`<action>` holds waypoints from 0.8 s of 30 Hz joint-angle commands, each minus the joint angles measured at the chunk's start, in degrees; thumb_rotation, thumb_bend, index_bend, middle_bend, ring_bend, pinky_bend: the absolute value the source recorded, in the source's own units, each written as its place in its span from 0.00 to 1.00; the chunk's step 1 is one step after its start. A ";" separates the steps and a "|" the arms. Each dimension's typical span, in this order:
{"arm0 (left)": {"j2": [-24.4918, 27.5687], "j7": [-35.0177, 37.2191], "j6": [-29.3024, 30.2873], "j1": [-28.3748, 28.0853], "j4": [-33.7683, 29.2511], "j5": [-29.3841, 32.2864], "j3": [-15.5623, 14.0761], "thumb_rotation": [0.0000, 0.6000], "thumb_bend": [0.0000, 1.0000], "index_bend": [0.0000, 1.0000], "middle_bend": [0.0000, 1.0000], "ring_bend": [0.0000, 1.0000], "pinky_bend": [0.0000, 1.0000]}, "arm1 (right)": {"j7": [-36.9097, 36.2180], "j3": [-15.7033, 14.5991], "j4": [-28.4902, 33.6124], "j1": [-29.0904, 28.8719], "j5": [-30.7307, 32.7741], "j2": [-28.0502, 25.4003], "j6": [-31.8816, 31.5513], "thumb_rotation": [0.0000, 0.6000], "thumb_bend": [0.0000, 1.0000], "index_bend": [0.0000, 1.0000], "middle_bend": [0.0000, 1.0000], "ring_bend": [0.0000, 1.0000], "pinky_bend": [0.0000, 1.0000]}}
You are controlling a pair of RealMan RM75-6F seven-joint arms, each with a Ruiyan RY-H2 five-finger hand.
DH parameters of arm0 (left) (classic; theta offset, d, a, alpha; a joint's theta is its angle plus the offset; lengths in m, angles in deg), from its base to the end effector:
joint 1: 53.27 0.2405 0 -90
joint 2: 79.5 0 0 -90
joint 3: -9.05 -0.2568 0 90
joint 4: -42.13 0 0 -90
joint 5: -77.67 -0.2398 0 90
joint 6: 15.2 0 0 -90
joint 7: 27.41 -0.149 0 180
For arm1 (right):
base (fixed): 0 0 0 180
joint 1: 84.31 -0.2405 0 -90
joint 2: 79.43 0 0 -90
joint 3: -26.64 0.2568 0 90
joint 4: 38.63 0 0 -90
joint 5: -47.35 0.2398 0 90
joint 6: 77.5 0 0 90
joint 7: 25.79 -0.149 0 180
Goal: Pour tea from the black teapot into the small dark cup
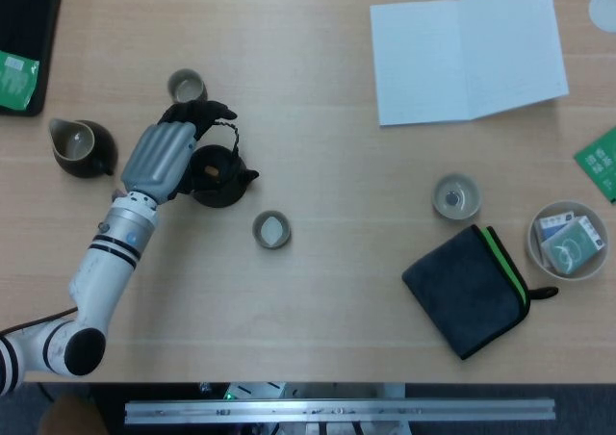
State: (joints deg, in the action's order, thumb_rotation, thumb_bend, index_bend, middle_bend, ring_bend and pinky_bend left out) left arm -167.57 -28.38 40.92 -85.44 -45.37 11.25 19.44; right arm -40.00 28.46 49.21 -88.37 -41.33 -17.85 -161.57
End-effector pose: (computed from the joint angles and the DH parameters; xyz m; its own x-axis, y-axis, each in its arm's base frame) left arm -0.1893 0.3190 -0.0432 0.0720 0.3775 0.9232 0.9878 -0.1551 -0.0137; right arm -0.3444 -0.1810 0.1490 0.2823 -0.0437 0.9583 -0.9592 -0.0269 0.2813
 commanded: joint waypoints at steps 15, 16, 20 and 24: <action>8.73 -2.62 20.88 11.62 -1.10 -14.33 -7.53 0.85 0.34 0.19 0.16 0.09 0.10 | 1.84 -0.30 1.00 -0.89 -1.10 -0.32 0.80 1.00 0.01 0.32 0.37 0.25 0.18; 9.23 -3.16 21.89 12.43 -1.38 -14.43 -7.84 0.86 0.34 0.19 0.16 0.09 0.10 | 1.97 -0.31 1.13 -1.00 -1.10 -0.30 0.96 1.00 0.01 0.32 0.37 0.25 0.18; 11.14 -3.47 26.30 16.32 -3.06 -14.47 -8.96 0.93 0.34 0.20 0.16 0.09 0.09 | 2.05 -0.33 1.85 -1.40 -1.57 -0.39 1.17 1.00 0.01 0.32 0.37 0.25 0.18; 12.99 -2.87 29.18 19.24 -4.33 -14.72 -9.82 0.94 0.34 0.20 0.16 0.09 0.09 | 2.39 -0.73 2.49 -1.83 -2.90 -0.68 1.25 1.00 0.01 0.32 0.37 0.25 0.18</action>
State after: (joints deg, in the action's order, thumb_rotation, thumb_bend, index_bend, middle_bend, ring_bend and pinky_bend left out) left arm -155.36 -31.43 69.19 -67.11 -49.08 -3.30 10.14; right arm -37.73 27.87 51.53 -90.06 -43.98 -18.44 -160.35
